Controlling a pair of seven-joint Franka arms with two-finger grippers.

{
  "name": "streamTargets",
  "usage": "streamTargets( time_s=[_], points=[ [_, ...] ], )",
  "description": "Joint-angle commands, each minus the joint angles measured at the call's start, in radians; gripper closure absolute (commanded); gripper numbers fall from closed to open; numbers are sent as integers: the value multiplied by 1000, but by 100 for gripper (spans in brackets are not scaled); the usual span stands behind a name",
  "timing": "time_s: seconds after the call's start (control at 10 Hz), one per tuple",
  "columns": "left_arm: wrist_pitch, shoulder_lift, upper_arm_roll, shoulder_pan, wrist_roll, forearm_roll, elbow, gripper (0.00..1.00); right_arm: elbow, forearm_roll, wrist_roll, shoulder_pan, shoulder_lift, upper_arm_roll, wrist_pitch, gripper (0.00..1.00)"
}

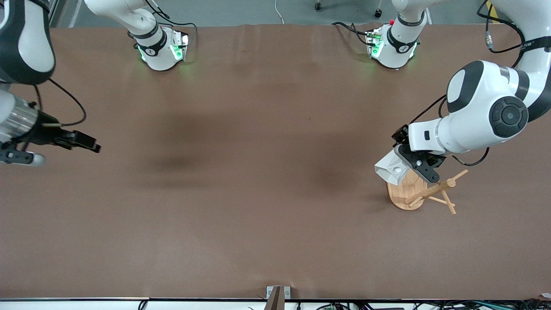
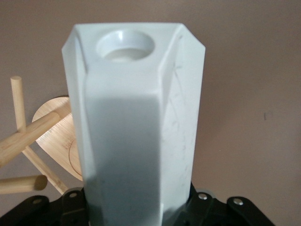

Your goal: Hang cup on rack

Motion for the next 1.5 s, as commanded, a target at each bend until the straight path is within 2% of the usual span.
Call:
streamTargets(
  time_s=[0.0,0.2,0.3,0.5,0.6,0.8,1.2,1.4],
  points=[
    [55,-20,-11,30,-7,-27,-77,100,78,-41,8,-46,-54,30,-108,0],
    [67,-19,-3,46,8,-37,-91,100,201,-70,16,-311,-72,324,-280,0],
    [75,-19,6,46,10,-49,-111,100,240,-92,51,-329,-74,350,-360,0],
    [89,-16,75,18,39,-78,-117,100,294,-90,65,-335,-68,352,-371,0],
    [93,-16,131,-24,54,-104,-114,100,326,-92,56,-349,-60,352,-368,0],
    [104,-14,256,-132,76,-159,-111,100,325,-94,54,-352,-57,347,-374,0],
    [100,-20,304,-143,120,-184,-117,100,327,-94,54,-354,-56,347,-366,0],
    [100,-19,365,-186,120,-210,-117,100,327,-94,56,-354,-56,347,-366,0]
  ],
)
